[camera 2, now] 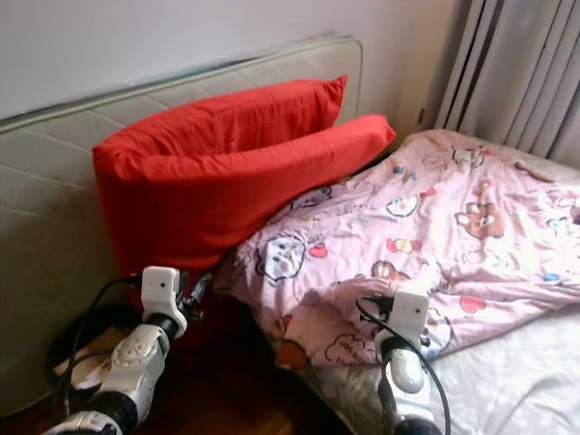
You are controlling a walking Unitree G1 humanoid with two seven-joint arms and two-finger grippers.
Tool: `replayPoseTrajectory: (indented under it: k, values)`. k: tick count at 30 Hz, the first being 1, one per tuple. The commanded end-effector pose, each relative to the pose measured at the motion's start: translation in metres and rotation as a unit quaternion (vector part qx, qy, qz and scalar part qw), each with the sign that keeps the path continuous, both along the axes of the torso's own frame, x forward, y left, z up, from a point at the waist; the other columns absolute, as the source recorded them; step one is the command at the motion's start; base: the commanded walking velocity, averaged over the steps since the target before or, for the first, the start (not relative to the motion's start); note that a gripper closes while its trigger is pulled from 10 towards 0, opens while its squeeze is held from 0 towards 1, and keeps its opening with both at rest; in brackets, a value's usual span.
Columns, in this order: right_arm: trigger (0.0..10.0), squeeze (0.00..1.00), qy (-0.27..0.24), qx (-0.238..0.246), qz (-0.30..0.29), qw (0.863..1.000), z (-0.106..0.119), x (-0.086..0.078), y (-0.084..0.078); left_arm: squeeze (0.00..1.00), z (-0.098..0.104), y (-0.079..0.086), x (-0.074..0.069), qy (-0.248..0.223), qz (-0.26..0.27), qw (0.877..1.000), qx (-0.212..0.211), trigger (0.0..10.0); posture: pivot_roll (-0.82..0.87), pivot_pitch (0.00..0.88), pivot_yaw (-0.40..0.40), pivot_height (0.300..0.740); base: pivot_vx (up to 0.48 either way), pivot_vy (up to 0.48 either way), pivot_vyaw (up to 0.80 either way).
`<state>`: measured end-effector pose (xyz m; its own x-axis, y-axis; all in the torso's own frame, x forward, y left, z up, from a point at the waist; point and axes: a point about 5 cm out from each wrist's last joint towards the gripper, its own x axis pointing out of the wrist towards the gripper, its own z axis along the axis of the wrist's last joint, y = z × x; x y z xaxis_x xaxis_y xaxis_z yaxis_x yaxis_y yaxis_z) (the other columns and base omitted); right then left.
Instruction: Clean up the room
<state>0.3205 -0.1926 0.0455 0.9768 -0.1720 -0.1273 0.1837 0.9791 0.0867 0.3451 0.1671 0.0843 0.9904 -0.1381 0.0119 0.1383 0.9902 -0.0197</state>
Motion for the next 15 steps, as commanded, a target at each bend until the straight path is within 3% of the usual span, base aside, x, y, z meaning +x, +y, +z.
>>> replayPoseTrajectory:
  k: [1, 15]
  values:
    - [10.0, 0.00, -0.006, -0.001, 0.000, 1.000, 0.0024, 0.0015, 0.0012, 0.00, -0.0023, 0.0028, -0.0015, 0.003, 0.005, 1.000, -0.003, 10.0, -0.05, 0.038, 0.032, 0.740, -0.251, 0.000, 0.00]
    - [10.0, 0.00, -0.008, -0.003, -0.002, 1.000, 0.0025, 0.0014, 0.0022, 0.00, -0.0025, 0.0026, -0.0016, 0.003, 0.002, 1.000, -0.002, 10.0, -0.05, 0.028, 0.035, 0.740, -0.249, 0.000, 0.00]
